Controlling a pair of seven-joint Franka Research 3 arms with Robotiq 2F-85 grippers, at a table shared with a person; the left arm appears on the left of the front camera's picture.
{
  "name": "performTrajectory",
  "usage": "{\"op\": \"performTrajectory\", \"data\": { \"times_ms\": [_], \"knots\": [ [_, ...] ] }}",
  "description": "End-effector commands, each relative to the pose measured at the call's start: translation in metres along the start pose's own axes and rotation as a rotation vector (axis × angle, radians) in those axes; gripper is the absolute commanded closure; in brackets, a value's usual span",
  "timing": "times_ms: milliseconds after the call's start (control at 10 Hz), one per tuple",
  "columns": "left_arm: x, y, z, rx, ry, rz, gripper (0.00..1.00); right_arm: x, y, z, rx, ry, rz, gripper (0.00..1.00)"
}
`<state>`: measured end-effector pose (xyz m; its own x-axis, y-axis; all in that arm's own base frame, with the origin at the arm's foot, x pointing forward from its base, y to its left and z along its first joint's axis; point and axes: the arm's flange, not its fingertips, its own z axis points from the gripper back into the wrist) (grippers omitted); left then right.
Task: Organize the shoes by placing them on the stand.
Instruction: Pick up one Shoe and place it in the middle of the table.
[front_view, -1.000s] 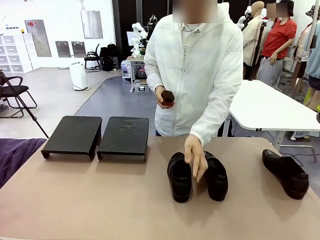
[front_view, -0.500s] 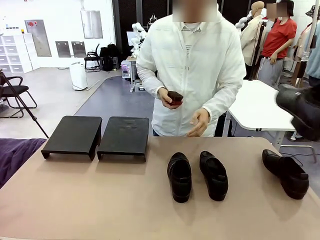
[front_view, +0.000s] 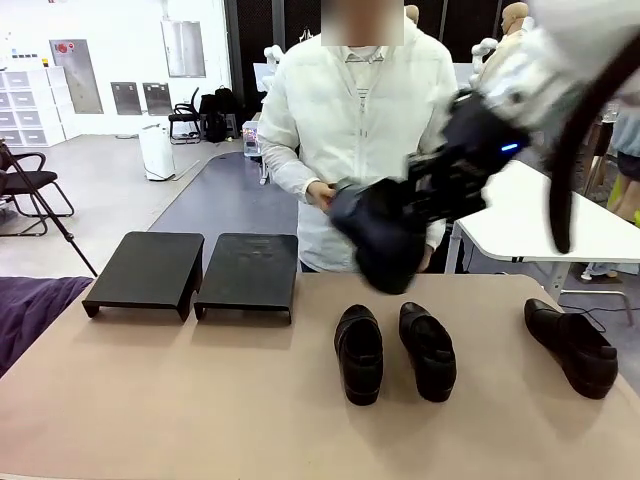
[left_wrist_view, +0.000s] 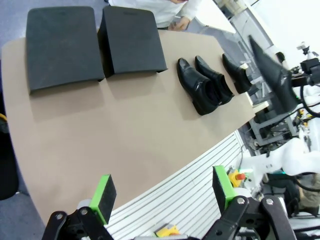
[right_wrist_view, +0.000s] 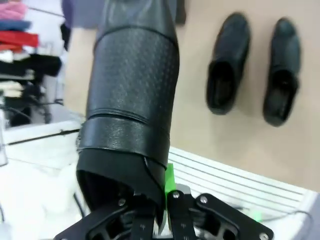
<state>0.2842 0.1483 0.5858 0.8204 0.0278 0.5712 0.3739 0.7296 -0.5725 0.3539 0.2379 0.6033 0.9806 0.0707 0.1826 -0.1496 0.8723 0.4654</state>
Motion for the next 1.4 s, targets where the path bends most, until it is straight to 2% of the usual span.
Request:
{"op": "performTrajectory", "data": {
  "times_ms": [0,300,400,500,1000,1300],
  "knots": [
    [0.001,0.0,0.001,-0.017,-0.009,-0.015,0.0,0.027,0.018,-0.052,-0.055,-0.013,-0.114,1.0],
    [0.001,0.0,0.001,-0.017,-0.009,-0.015,0.0,0.019,0.025,-0.145,-0.158,0.112,-0.136,1.0],
    [0.001,0.0,0.001,-0.017,-0.009,-0.015,0.0,0.022,0.015,-0.155,-0.158,0.12,-0.139,1.0],
    [0.001,0.0,0.001,-0.017,-0.009,-0.015,0.0,0.014,0.018,-0.14,-0.122,0.093,-0.119,1.0],
    [0.001,0.0,0.001,-0.017,-0.009,-0.015,0.0,0.015,0.015,-0.145,-0.135,0.104,-0.116,1.0],
    [0.001,0.0,0.001,-0.017,-0.009,-0.015,0.0,-0.001,0.033,-0.21,-0.192,0.064,-0.141,1.0]
  ]
}}
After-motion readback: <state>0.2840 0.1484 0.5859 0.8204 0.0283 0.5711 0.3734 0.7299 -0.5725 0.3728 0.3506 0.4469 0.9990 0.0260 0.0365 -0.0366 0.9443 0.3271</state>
